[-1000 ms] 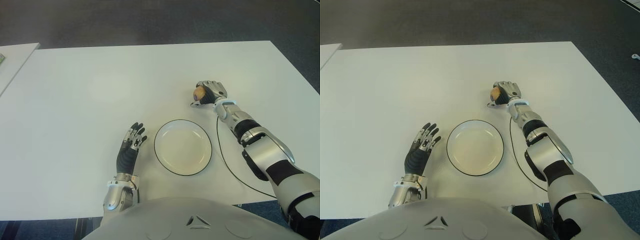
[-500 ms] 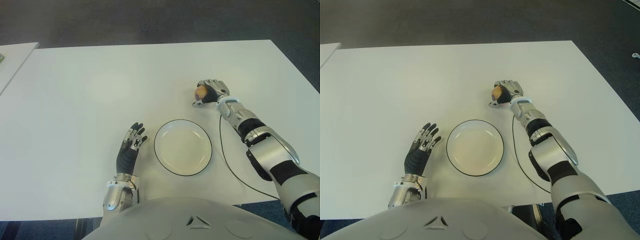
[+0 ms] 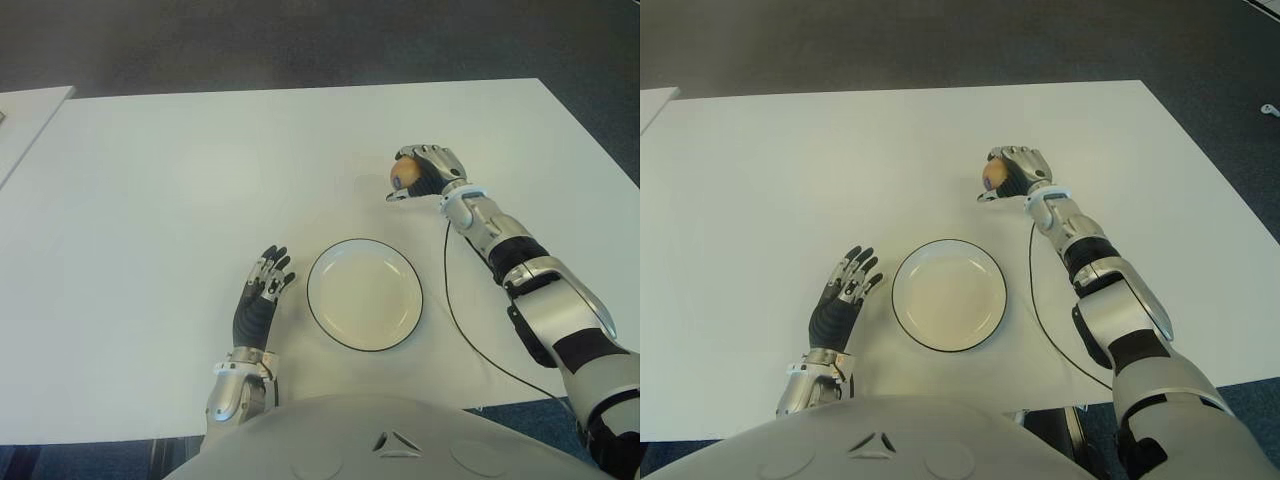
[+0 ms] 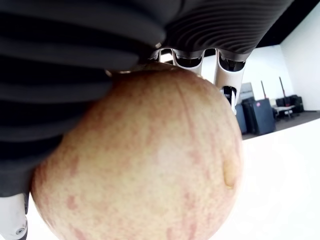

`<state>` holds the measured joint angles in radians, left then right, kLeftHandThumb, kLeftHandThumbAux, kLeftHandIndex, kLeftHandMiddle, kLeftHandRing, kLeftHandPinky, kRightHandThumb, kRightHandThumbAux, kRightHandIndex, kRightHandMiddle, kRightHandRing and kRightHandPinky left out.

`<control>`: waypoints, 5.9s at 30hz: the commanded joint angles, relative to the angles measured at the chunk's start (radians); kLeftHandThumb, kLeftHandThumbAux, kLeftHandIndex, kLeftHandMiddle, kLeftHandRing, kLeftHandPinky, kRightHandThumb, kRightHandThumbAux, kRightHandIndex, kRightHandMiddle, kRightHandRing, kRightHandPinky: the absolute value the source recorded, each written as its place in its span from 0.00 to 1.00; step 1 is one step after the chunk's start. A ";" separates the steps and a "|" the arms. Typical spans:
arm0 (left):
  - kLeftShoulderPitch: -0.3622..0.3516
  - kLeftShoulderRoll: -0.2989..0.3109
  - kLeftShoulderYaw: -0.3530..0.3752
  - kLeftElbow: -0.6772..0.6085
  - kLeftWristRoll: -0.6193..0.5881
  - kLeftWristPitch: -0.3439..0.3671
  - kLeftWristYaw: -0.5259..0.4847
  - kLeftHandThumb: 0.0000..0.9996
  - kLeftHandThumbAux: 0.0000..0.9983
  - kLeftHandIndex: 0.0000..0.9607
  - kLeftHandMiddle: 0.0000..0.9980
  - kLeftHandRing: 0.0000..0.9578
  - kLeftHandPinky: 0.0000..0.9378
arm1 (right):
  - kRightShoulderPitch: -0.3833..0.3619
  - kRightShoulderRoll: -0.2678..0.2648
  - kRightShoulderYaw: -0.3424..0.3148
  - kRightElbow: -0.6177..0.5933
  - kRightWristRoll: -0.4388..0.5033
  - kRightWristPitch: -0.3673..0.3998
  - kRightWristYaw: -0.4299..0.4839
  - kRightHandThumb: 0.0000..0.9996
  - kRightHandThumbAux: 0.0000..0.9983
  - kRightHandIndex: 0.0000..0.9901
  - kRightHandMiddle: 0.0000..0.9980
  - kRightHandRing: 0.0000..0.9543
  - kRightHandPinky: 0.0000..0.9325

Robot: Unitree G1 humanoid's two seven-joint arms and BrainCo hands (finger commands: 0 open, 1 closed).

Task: Put the apples into the plate.

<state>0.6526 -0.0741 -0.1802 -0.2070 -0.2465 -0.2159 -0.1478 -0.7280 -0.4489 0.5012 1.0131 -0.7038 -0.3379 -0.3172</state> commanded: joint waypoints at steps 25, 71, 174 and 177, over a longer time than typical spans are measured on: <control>0.033 0.012 -0.020 -0.042 0.002 0.025 -0.008 0.21 0.54 0.12 0.11 0.11 0.17 | 0.441 -0.188 -0.093 -0.801 0.016 -0.109 0.213 0.71 0.72 0.44 0.87 0.88 0.89; 0.005 0.024 -0.011 -0.019 0.011 0.010 -0.006 0.22 0.54 0.11 0.11 0.11 0.16 | 0.711 -0.195 -0.264 -1.353 0.080 -0.328 0.427 0.71 0.72 0.44 0.87 0.89 0.90; 0.010 0.012 -0.008 -0.042 0.077 -0.002 0.012 0.21 0.56 0.11 0.13 0.15 0.20 | 0.750 -0.114 -0.177 -1.258 -0.026 -0.262 0.585 0.03 0.49 0.02 0.05 0.01 0.00; 0.011 0.012 -0.007 -0.043 0.078 0.000 0.012 0.20 0.56 0.12 0.13 0.15 0.20 | 0.750 -0.118 -0.176 -1.261 -0.027 -0.259 0.591 0.03 0.49 0.01 0.05 0.00 0.00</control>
<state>0.6554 -0.0613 -0.1814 -0.2477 -0.1754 -0.2173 -0.1474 0.0182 -0.5563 0.3262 -0.2422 -0.7272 -0.6097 0.2584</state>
